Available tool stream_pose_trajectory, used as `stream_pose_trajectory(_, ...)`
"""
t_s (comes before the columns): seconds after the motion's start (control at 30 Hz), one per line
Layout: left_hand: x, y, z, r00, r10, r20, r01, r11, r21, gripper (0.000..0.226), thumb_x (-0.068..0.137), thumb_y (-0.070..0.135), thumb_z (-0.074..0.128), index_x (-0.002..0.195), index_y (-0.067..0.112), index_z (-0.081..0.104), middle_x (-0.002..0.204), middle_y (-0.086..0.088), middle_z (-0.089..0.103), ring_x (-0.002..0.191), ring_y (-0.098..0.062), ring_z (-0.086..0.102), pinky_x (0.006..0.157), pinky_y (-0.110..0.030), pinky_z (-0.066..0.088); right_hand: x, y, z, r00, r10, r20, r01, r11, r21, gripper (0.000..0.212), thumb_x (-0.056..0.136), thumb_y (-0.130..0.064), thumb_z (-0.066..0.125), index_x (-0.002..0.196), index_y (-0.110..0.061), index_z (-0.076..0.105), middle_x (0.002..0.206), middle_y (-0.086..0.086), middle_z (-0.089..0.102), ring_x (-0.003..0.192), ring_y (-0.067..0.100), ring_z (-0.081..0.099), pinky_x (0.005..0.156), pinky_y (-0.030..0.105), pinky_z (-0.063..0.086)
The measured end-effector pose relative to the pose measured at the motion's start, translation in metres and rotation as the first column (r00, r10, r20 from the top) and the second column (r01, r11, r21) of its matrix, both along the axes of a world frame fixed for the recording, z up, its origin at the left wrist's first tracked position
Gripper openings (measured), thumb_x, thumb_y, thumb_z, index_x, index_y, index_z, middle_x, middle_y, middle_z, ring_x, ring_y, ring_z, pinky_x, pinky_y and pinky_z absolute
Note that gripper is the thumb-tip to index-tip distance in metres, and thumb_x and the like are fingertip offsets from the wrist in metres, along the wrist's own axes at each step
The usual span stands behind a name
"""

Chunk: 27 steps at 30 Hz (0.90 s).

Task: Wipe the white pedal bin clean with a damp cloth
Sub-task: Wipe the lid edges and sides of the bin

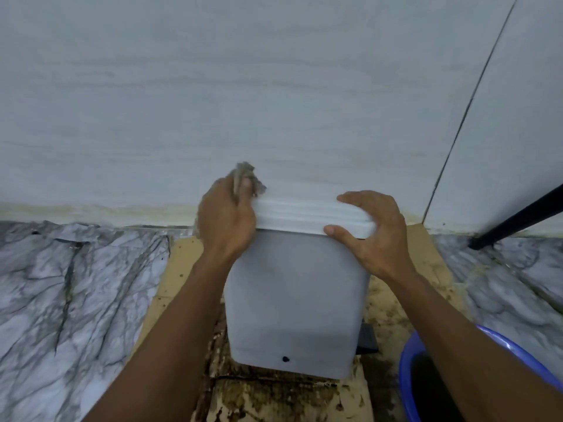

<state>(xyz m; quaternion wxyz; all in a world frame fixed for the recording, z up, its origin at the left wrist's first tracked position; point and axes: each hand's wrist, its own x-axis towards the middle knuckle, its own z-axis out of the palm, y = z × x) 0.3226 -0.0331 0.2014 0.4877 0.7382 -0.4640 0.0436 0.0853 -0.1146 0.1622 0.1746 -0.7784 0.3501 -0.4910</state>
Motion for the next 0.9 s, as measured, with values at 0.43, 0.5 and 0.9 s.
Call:
stream_pose_trajectory(0.43,-0.045,0.007,0.056,0.716,-0.690,-0.106,0.524,0.431,0.735,0.053,0.108,0.055,0.026,0.157,0.036,0.034,0.166,0.009,0.028,0.153,-0.014,0.024,0.115,-0.025,0.015,-0.030,0.072,-0.007,0.995,0.061,-0.084,-0.075,0.983,-0.170,0.059,0.075,-0.054,0.082,0.121,-0.018,0.072,0.132,-0.002,0.064,0.131,0.023,0.052,0.107,0.049,0.043)
stream_pose_trajectory(0.5,-0.023,0.009,0.048,0.744,-0.668,-0.005,0.400,0.441,0.803,0.058,0.108,0.055,0.024,0.161,0.033,0.024,0.170,0.006,0.017,0.156,-0.014,0.014,0.124,-0.032,0.008,-0.033,0.089,-0.009,0.992,0.076,-0.097,-0.094,0.977,-0.193,0.059,0.075,-0.054,0.083,0.121,-0.019,0.072,0.133,-0.002,0.063,0.132,0.023,0.051,0.107,0.050,0.043)
stream_pose_trajectory(0.9,0.006,0.059,0.033,0.867,-0.472,0.158,0.208,0.632,0.746,0.055,0.104,0.065,0.020,0.142,0.038,0.049,0.136,-0.005,0.061,0.121,-0.031,0.054,0.102,-0.047,0.041,-0.019,0.131,-0.011,0.933,-0.048,-0.357,-0.071,0.947,-0.313,0.070,0.074,-0.074,0.070,0.128,-0.028,0.068,0.139,0.002,0.060,0.135,0.030,0.049,0.109,0.065,0.031)
